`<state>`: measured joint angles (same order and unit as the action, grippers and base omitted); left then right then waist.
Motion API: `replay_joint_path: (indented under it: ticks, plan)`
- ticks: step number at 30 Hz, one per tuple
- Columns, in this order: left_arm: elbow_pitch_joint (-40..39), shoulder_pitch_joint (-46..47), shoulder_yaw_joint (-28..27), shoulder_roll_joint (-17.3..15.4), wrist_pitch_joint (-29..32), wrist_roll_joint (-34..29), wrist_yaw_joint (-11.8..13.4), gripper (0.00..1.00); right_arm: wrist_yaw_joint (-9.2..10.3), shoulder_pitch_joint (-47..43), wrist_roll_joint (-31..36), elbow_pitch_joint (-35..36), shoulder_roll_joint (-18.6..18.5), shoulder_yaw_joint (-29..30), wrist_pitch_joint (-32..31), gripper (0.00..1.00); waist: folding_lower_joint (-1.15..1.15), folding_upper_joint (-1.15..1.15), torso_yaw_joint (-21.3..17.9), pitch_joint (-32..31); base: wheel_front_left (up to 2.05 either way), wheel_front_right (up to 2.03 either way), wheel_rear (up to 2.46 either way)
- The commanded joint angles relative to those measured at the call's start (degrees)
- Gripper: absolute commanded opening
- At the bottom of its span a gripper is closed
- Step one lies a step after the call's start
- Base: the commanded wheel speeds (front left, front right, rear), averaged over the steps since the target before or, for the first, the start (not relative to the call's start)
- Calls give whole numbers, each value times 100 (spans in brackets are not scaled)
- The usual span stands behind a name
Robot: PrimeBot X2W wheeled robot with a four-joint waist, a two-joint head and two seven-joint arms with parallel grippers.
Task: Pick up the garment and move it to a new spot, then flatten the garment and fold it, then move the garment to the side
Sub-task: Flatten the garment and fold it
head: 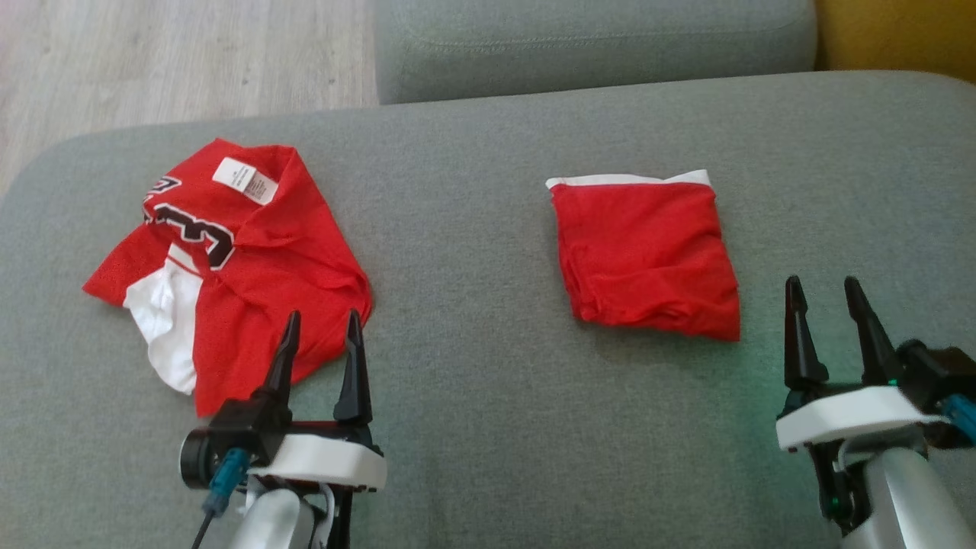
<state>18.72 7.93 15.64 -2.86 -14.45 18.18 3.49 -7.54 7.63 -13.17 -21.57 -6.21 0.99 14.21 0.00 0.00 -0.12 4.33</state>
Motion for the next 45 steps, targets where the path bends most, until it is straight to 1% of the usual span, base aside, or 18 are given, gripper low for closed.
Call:
replay_joint_path:
  ticks: [1, 2, 3, 4, 5, 9, 11, 14, 17, 18, 24, 27, 29, 32, 37, 41, 45]
  plan:
    - [-174, 222, -207, -13, -54, -60, -19, 100, 5, 249, 65, 251, -16, -114, 52, 100, 0, 0, 37, 53, 0, 0, 0]
    - [-171, 253, -199, -11, -54, -73, -34, 100, 5, 289, 97, 287, -9, -129, 26, 100, 0, 0, 63, 96, 0, 0, 0]
    - [-163, 283, -192, -10, -54, -86, -50, 100, 5, 341, 116, 307, -5, -146, -7, 51, 0, 0, 90, 126, 0, 0, 0]
    - [-149, 309, -178, -8, -54, -103, -65, 100, 5, 398, 145, 317, -14, -164, -38, 20, 0, 0, 127, 156, 0, 0, 0]
    - [-134, 330, -164, -7, -54, -116, -80, 100, 5, 464, 173, 315, -28, -194, -77, 0, 0, 0, 166, 186, 0, 0, 0]
    - [-118, 419, -130, -5, -54, -132, -109, 100, 5, 842, 217, 167, -67, -217, -288, 0, 0, 0, 357, 395, 0, 0, 0]
    - [-120, 482, -81, -4, -54, -116, -118, 100, 5, 1113, 85, 19, -29, -188, -433, 0, 0, 0, 467, 555, 0, 0, 0]
    - [-127, 603, 25, -3, -54, -73, -119, 100, 5, 1552, -2, -322, -39, -88, -617, 0, 0, 0, 649, 818, 0, 0, 0]
    - [-145, 736, 127, -3, -54, -35, -100, 100, 5, 2003, 161, -828, -104, 86, -696, 0, 0, 0, 817, 1066, 0, 0, 0]
    - [-145, 736, 127, -3, -54, -35, -100, 100, 5, 2003, 161, -828, -104, 86, -696, 0, 0, 0, 817, 1066, 0, 0, 0]
    - [-152, 992, 363, -2, -54, -75, -57, 100, 5, 2706, 695, -2063, -211, 503, -637, 0, 0, 0, 1123, 1395, 0, 0, 0]
    - [-157, 1048, 445, -2, -54, -27, -33, 100, 5, 2879, 972, -2680, -253, 598, -474, 0, 0, 0, 1214, 1433, 0, 0, 0]
    - [-134, 1062, 498, -2, -54, -3, -16, 100, 5, 2962, 1107, -2951, -216, 609, -286, 0, 0, 0, 1256, 1399, 0, 0, 0]
    - [-88, 1052, 489, -2, -54, 9, 10, 100, 5, 3092, 1142, -3072, -55, 507, -41, 0, 0, 0, 1248, 1306, 0, 0, 0]
    - [-50, 997, 431, -2, -54, 13, 17, 100, 5, 3075, 994, -2873, 191, 63, 70, 0, 0, 0, 1199, 1122, 0, 0, 0]
    - [-80, 994, 481, -2, -54, 46, 30, 100, 5, 2987, 818, -2711, 286, -317, 76, 0, 0, 0, 1211, 1110, 0, 0, 0]
    - [-109, 1014, 571, -2, -54, 70, 31, 100, 5, 2979, 724, -2839, 318, -504, 77, 0, 0, 0, 1271, 1196, 0, 0, 0]
